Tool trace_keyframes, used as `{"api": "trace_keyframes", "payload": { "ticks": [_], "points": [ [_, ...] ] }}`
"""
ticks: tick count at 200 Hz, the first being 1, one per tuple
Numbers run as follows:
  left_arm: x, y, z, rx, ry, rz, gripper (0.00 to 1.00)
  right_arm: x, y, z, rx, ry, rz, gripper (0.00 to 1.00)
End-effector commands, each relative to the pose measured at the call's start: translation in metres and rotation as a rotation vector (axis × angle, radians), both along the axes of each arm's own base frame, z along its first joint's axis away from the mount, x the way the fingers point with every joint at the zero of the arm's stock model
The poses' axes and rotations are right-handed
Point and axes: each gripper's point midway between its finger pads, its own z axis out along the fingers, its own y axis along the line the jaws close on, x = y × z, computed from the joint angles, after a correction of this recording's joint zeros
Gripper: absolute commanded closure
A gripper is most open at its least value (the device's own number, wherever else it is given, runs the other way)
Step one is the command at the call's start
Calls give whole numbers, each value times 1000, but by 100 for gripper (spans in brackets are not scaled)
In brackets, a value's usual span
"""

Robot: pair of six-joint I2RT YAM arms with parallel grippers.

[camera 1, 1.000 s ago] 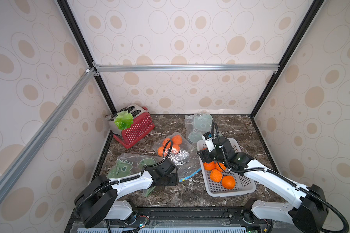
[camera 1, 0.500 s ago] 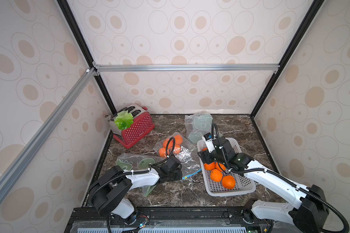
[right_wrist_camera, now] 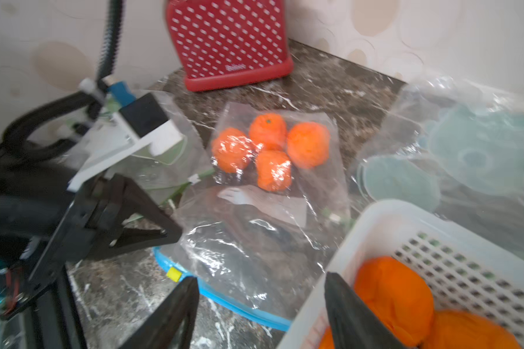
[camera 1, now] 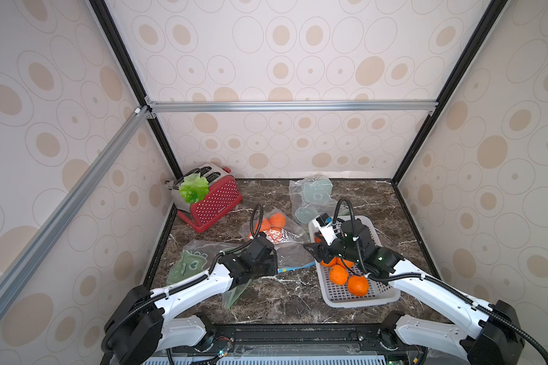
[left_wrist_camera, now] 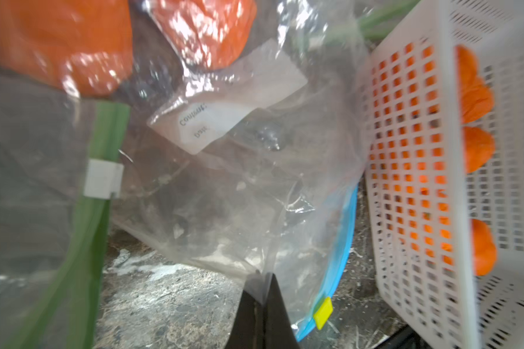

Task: Open the zip-top bag and take out the orange
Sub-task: Pick up the zipper food storage bag at the center of the board.

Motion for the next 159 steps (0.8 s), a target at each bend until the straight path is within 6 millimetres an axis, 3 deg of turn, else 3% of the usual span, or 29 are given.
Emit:
{"api": "trace_keyframes", "payload": {
  "ticks": [1,19,110,159],
  "points": [
    [-2,21,22,11,13,-16,100,-29,29,30,98,-166,291,32],
    [-3,28,39,-13,6,-33,100,-38,35,31,113,-285,380,30],
    [10,16,91,-154,18,-135,100,-71,79,16,-3,-636,754,26],
    [19,22,101,-191,18,-129,100,-57,104,-1,-134,-757,724,34]
  ]
}}
